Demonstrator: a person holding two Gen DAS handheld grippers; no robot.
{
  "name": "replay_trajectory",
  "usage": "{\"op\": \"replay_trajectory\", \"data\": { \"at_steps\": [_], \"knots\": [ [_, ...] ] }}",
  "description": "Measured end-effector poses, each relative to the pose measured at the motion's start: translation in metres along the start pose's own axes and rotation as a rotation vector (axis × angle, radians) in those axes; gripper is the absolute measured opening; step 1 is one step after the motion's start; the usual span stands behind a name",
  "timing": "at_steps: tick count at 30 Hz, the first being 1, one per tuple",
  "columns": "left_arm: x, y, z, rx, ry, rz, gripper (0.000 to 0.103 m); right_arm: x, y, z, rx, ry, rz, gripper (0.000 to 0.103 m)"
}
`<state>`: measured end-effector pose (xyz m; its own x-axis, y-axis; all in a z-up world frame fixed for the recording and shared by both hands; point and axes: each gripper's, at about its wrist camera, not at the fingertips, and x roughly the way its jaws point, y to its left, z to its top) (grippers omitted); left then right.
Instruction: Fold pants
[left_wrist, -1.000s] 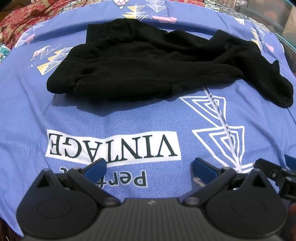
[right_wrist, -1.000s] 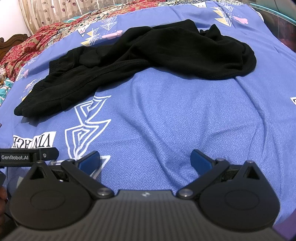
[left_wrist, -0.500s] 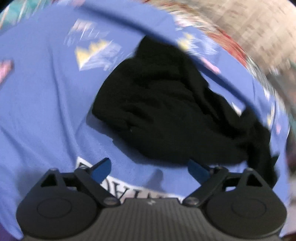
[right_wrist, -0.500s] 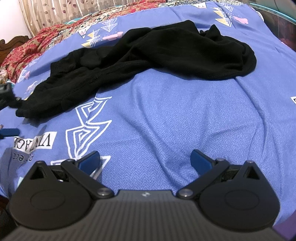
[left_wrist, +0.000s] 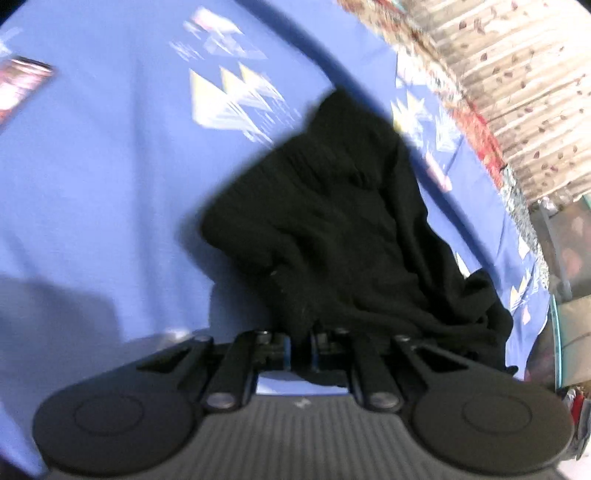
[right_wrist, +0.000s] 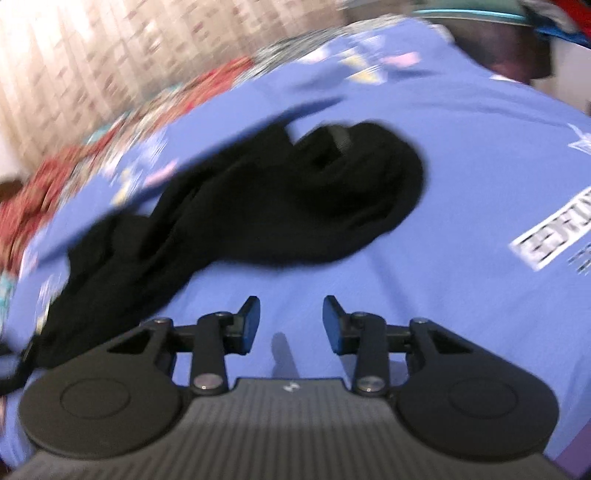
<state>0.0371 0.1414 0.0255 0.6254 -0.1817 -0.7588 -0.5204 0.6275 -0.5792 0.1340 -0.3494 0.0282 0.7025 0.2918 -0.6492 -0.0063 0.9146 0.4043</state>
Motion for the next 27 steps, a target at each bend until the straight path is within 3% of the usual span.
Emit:
{"op": "replay_trajectory", "data": {
  "at_steps": [3, 6, 10, 11, 13, 14, 16, 22, 24, 27],
  "knots": [
    [-0.038, 0.032, -0.006, -0.033, -0.027, -0.007, 0.008, 0.005, -0.015, 0.017, 0.072, -0.043, -0.016, 0.046],
    [-0.045, 0.052, -0.014, -0.074, 0.0, 0.015, 0.008, 0.019, -0.025, 0.028, 0.129, -0.066, -0.024, 0.065],
    [-0.029, 0.043, -0.019, -0.065, 0.011, 0.041, 0.008, 0.056, -0.042, 0.039, 0.219, -0.044, -0.059, 0.065],
    [-0.026, 0.038, -0.019, -0.059, 0.01, 0.043, 0.008, 0.071, -0.046, 0.041, 0.248, -0.016, -0.059, 0.064],
    [-0.024, 0.029, -0.013, -0.034, 0.001, 0.05, 0.008, 0.084, -0.051, 0.044, 0.28, 0.002, -0.059, 0.038],
    [-0.022, 0.025, -0.009, -0.026, -0.003, 0.052, 0.008, 0.087, -0.052, 0.048, 0.293, 0.004, -0.058, 0.01],
    [-0.022, 0.022, -0.003, -0.032, -0.008, 0.041, 0.008, 0.082, -0.055, 0.059, 0.342, 0.018, -0.017, 0.01],
    [-0.043, 0.042, -0.013, -0.032, 0.008, 0.002, 0.008, -0.041, -0.056, 0.071, 0.215, -0.241, 0.06, 0.009],
    [-0.041, 0.045, -0.014, -0.025, 0.018, 0.022, 0.008, -0.065, -0.067, 0.05, 0.176, -0.216, 0.004, 0.014],
    [-0.048, 0.055, -0.016, -0.02, 0.018, 0.043, 0.008, -0.061, -0.085, 0.01, 0.141, -0.003, -0.063, 0.024]
  ]
}}
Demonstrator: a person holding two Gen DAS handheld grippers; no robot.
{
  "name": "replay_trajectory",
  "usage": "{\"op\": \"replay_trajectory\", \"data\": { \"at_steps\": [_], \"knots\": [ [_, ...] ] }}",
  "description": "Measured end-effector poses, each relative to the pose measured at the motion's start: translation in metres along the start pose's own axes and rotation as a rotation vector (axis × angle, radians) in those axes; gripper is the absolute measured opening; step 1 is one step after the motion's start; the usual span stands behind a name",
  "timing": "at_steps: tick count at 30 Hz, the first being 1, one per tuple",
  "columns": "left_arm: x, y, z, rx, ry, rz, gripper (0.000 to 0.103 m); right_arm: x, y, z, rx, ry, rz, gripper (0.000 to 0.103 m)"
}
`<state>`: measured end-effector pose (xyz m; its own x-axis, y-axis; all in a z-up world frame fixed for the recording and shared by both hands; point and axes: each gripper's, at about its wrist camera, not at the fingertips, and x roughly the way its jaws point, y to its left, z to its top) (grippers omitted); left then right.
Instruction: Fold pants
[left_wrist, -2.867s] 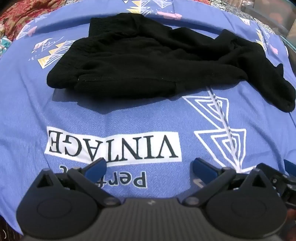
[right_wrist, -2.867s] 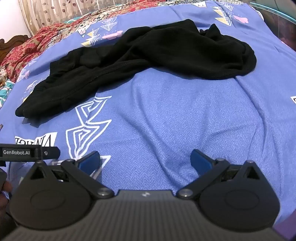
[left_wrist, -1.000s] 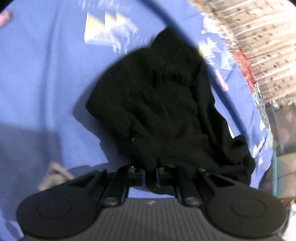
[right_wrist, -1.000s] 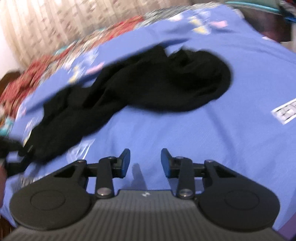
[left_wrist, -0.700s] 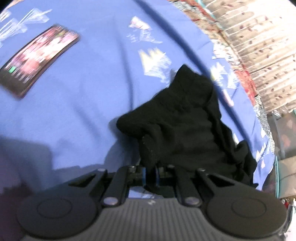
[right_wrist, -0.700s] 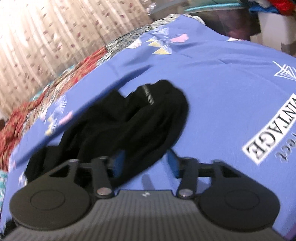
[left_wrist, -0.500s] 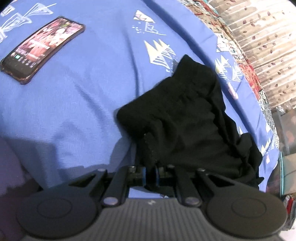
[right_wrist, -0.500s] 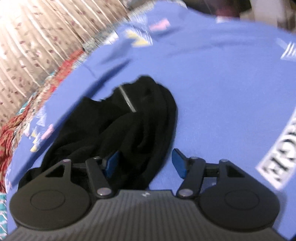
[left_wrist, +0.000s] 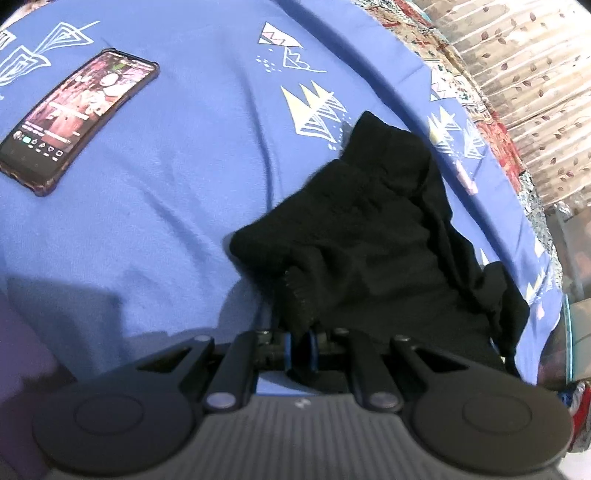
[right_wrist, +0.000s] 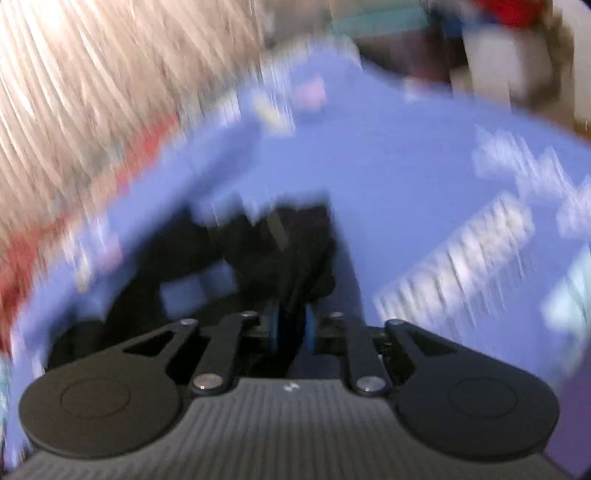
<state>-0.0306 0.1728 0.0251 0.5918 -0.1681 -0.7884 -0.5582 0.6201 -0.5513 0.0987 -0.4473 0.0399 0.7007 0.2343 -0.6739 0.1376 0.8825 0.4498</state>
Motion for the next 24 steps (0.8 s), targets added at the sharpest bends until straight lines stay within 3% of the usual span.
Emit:
{"op": "replay_trajectory", "data": {
  "at_steps": [1, 3, 5, 7, 10, 13, 16, 17, 18, 19, 21, 24],
  "knots": [
    [-0.002, 0.003, -0.001, -0.008, 0.0, -0.007, 0.008, 0.001, -0.01, -0.006, -0.008, 0.026, -0.041, 0.024],
    [-0.004, 0.005, -0.002, -0.006, -0.001, -0.004, 0.008, -0.003, -0.027, -0.005, -0.001, -0.042, -0.148, 0.027],
    [-0.005, 0.006, -0.005, 0.008, 0.001, 0.007, 0.008, -0.005, -0.037, 0.014, 0.024, -0.12, -0.138, 0.027],
    [-0.006, 0.005, -0.008, 0.012, 0.002, 0.018, 0.009, 0.003, -0.03, 0.032, -0.026, -0.142, -0.105, 0.029],
    [-0.008, 0.003, -0.012, 0.006, -0.003, 0.03, 0.009, 0.044, -0.015, 0.072, -0.119, -0.11, -0.04, 0.047],
    [-0.01, -0.003, -0.016, 0.018, -0.01, 0.054, 0.009, 0.099, -0.023, 0.101, -0.046, -0.035, -0.014, 0.048],
    [-0.012, -0.012, -0.019, 0.031, -0.014, 0.082, 0.009, 0.135, -0.037, 0.105, 0.037, 0.039, -0.025, 0.048],
    [-0.013, -0.015, -0.02, 0.037, -0.016, 0.088, 0.009, 0.145, -0.038, 0.102, 0.063, 0.053, -0.029, 0.044],
    [-0.013, -0.018, -0.021, 0.047, -0.018, 0.096, 0.009, 0.144, -0.033, 0.1, 0.07, 0.041, -0.019, 0.021],
    [-0.014, -0.02, -0.021, 0.056, -0.021, 0.106, 0.009, 0.144, -0.027, 0.096, 0.06, 0.044, 0.005, 0.007],
    [-0.013, -0.023, -0.021, 0.068, -0.023, 0.124, 0.009, 0.137, -0.011, 0.089, 0.004, 0.067, -0.004, 0.007],
    [-0.014, -0.022, -0.021, 0.055, -0.029, 0.132, 0.009, 0.094, -0.013, 0.1, 0.012, -0.077, -0.005, 0.007]
  ]
}}
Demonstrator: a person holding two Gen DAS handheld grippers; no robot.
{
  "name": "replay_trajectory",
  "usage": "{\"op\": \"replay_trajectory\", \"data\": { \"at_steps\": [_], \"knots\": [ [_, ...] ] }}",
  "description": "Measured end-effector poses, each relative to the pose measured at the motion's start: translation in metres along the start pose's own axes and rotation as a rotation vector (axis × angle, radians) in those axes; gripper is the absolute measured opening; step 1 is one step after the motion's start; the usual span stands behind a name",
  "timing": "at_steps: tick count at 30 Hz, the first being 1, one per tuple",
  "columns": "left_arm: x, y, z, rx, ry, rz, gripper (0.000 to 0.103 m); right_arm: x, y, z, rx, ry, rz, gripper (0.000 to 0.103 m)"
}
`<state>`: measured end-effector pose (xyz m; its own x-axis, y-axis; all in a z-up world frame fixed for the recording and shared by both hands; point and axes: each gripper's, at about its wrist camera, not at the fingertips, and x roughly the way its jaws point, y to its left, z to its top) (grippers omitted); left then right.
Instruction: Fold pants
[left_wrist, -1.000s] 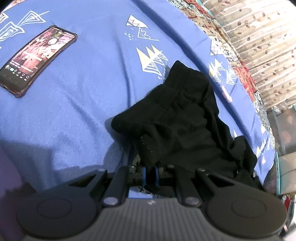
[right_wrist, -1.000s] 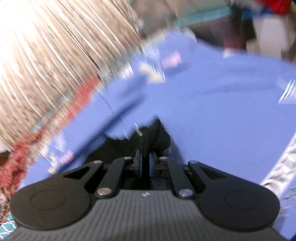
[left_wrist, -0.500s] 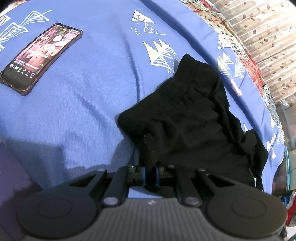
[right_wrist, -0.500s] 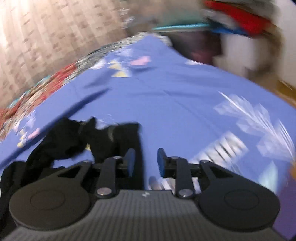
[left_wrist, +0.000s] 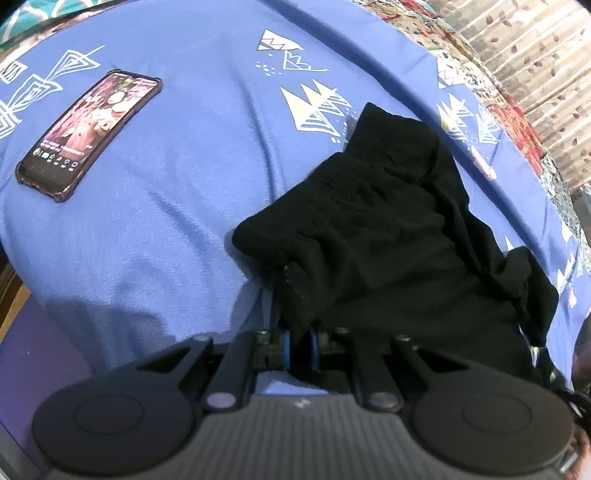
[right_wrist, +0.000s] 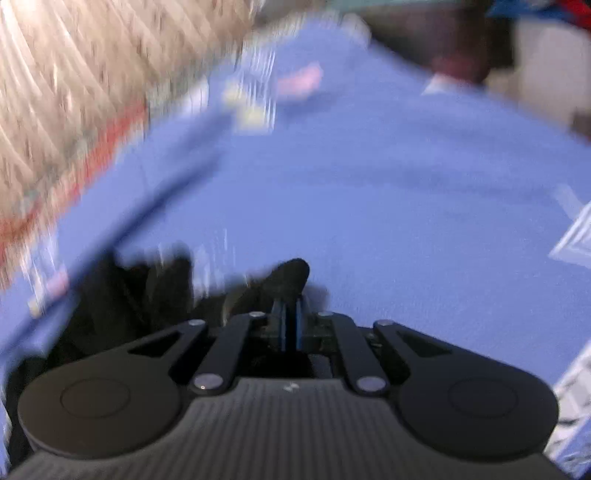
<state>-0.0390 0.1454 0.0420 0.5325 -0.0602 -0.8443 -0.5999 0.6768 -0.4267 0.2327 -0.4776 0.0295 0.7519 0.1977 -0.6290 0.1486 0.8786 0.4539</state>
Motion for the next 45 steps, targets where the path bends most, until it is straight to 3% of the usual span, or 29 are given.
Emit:
{"op": "replay_trajectory", "data": {
  "at_steps": [1, 3, 5, 7, 10, 13, 14, 16, 17, 20, 23, 26, 31, 36, 38, 41, 45],
  "knots": [
    [-0.001, 0.002, -0.001, -0.002, -0.005, -0.001, 0.009, -0.021, -0.011, 0.009, 0.048, -0.064, -0.006, 0.007],
    [-0.003, 0.004, -0.003, 0.003, -0.012, -0.003, 0.009, -0.068, -0.036, 0.02, 0.104, -0.229, -0.098, 0.007],
    [0.0, 0.007, -0.006, 0.005, 0.001, -0.018, 0.009, -0.106, -0.065, 0.019, 0.148, -0.316, -0.169, 0.007],
    [0.004, 0.006, -0.009, 0.009, 0.017, -0.02, 0.009, -0.123, -0.089, 0.007, 0.191, -0.291, -0.202, 0.008],
    [0.01, 0.006, -0.013, 0.032, 0.023, 0.003, 0.009, -0.126, -0.107, -0.028, 0.192, -0.194, -0.323, 0.009],
    [0.006, 0.013, -0.012, 0.018, 0.005, -0.013, 0.009, -0.122, -0.123, -0.057, 0.271, -0.107, -0.36, 0.014],
    [0.003, 0.015, -0.011, 0.013, 0.001, -0.023, 0.009, -0.125, -0.123, -0.066, 0.28, -0.111, -0.369, 0.017],
    [0.0, 0.019, -0.01, 0.018, 0.003, -0.044, 0.01, -0.133, -0.12, -0.07, 0.284, -0.145, -0.385, 0.034],
    [-0.001, 0.02, -0.011, 0.022, 0.009, -0.047, 0.016, -0.14, -0.121, -0.071, 0.29, -0.175, -0.411, 0.043],
    [-0.007, 0.027, -0.015, 0.03, 0.012, -0.07, 0.025, -0.152, -0.118, -0.061, 0.342, -0.284, -0.478, 0.043],
    [-0.025, 0.035, -0.019, 0.061, -0.031, -0.134, 0.024, -0.157, -0.106, -0.055, 0.332, -0.325, -0.436, 0.043],
    [-0.05, 0.045, -0.014, 0.094, -0.122, -0.145, 0.024, -0.145, -0.082, -0.035, 0.255, -0.31, -0.347, 0.043],
    [-0.061, 0.027, 0.035, 0.166, -0.23, -0.121, 0.025, -0.099, -0.03, -0.003, 0.177, -0.205, -0.121, 0.043],
    [-0.017, -0.037, 0.096, 0.365, -0.326, -0.067, 0.059, -0.016, 0.023, 0.017, 0.126, -0.032, 0.032, 0.043],
    [0.013, -0.06, 0.117, 0.407, -0.317, -0.062, 0.064, 0.021, 0.041, 0.023, 0.086, 0.035, 0.031, 0.043],
    [0.062, -0.092, 0.146, 0.429, -0.294, -0.051, 0.079, 0.07, 0.067, 0.027, 0.027, 0.123, 0.031, 0.043],
    [0.107, -0.128, 0.155, 0.501, -0.274, -0.052, 0.102, 0.119, 0.085, 0.028, -0.007, 0.179, 0.029, 0.046]
  ]
}}
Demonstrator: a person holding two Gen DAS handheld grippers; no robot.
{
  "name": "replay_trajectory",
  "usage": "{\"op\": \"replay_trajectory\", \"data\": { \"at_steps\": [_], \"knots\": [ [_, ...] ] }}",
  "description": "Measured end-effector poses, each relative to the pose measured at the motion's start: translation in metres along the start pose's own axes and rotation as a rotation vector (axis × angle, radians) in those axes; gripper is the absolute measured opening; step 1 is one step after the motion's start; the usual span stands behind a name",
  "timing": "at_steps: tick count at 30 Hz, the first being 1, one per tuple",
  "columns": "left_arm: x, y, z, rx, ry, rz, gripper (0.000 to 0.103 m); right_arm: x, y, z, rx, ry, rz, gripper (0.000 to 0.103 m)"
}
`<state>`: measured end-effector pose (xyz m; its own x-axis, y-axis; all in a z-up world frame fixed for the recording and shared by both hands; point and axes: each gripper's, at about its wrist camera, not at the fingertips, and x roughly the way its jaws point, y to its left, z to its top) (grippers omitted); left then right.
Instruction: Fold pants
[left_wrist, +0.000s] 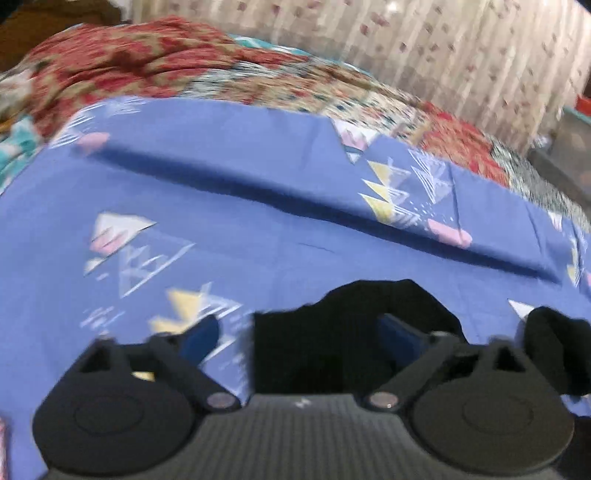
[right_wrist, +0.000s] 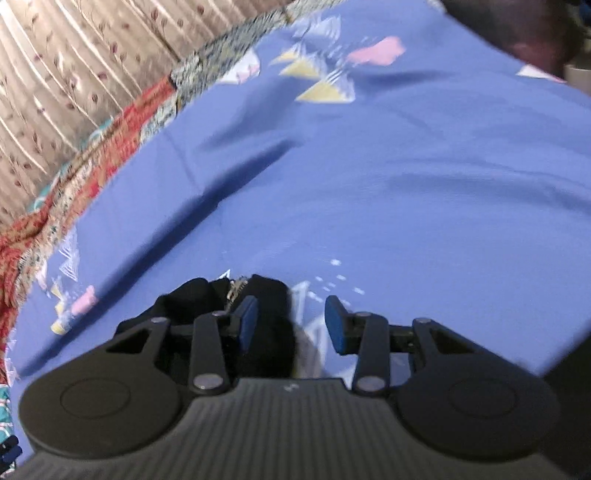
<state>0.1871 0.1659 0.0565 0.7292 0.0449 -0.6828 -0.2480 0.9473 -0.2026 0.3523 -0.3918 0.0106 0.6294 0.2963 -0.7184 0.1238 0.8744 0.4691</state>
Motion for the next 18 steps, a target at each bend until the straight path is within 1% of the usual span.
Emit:
{"op": "replay_trajectory", "data": {
  "at_steps": [1, 2, 3, 4, 5, 6, 7, 8, 9, 11, 12, 13, 14, 15, 16, 17, 18],
  "knots": [
    [0.009, -0.006, 0.0, 0.025, 0.003, -0.002, 0.102, 0.013, 0.004, 0.001, -0.008, 0.02, -0.002, 0.047],
    [0.02, -0.014, 0.0, 0.051, 0.016, 0.003, 0.096, 0.024, 0.006, 0.0, -0.013, 0.048, -0.003, 0.046],
    [0.033, -0.022, -0.001, 0.071, 0.038, 0.007, 0.074, 0.033, 0.006, -0.003, -0.014, 0.083, -0.009, 0.036],
    [0.043, -0.028, -0.002, 0.086, 0.065, 0.0, 0.056, 0.037, 0.01, -0.005, -0.029, 0.084, -0.025, 0.019],
    [0.051, -0.033, -0.004, 0.102, 0.097, -0.003, 0.019, 0.036, 0.018, -0.006, -0.068, 0.069, -0.037, 0.012],
    [0.057, -0.036, -0.005, 0.126, 0.117, 0.026, 0.006, 0.031, 0.021, -0.005, -0.077, 0.05, -0.035, 0.011],
    [0.057, -0.039, -0.006, 0.149, 0.104, 0.064, 0.005, 0.019, 0.021, 0.001, -0.062, 0.0, -0.012, 0.011],
    [0.053, -0.039, -0.006, 0.16, 0.08, 0.084, 0.005, 0.001, 0.016, 0.01, -0.035, -0.078, 0.001, 0.011],
    [0.047, -0.035, -0.004, 0.153, 0.049, 0.098, 0.005, -0.018, 0.01, 0.02, -0.011, -0.168, -0.027, 0.011],
    [0.03, -0.02, 0.0, 0.099, 0.011, 0.103, 0.005, -0.066, -0.016, 0.042, 0.032, -0.356, -0.132, 0.011],
    [0.023, -0.012, 0.001, 0.079, -0.004, 0.107, 0.005, -0.086, -0.033, 0.049, 0.069, -0.408, -0.173, 0.011],
    [0.018, -0.005, 0.001, 0.069, -0.014, 0.117, 0.005, -0.098, -0.047, 0.054, 0.098, -0.437, -0.219, 0.011],
    [0.014, -0.001, 0.002, 0.063, -0.013, 0.118, 0.005, -0.11, -0.064, 0.057, 0.124, -0.459, -0.283, 0.012],
    [0.014, 0.003, 0.004, 0.054, -0.004, 0.103, 0.005, -0.116, -0.079, 0.058, 0.149, -0.455, -0.327, 0.019],
    [0.014, 0.005, 0.004, 0.042, 0.004, 0.092, 0.005, -0.118, -0.095, 0.058, 0.188, -0.417, -0.355, 0.021],
    [0.013, 0.005, 0.003, 0.035, 0.007, 0.094, 0.005, -0.118, -0.11, 0.056, 0.223, -0.36, -0.366, 0.028],
    [0.012, 0.001, 0.001, 0.038, 0.005, 0.093, 0.005, -0.119, -0.121, 0.052, 0.247, -0.322, -0.377, 0.032]
  ]
}}
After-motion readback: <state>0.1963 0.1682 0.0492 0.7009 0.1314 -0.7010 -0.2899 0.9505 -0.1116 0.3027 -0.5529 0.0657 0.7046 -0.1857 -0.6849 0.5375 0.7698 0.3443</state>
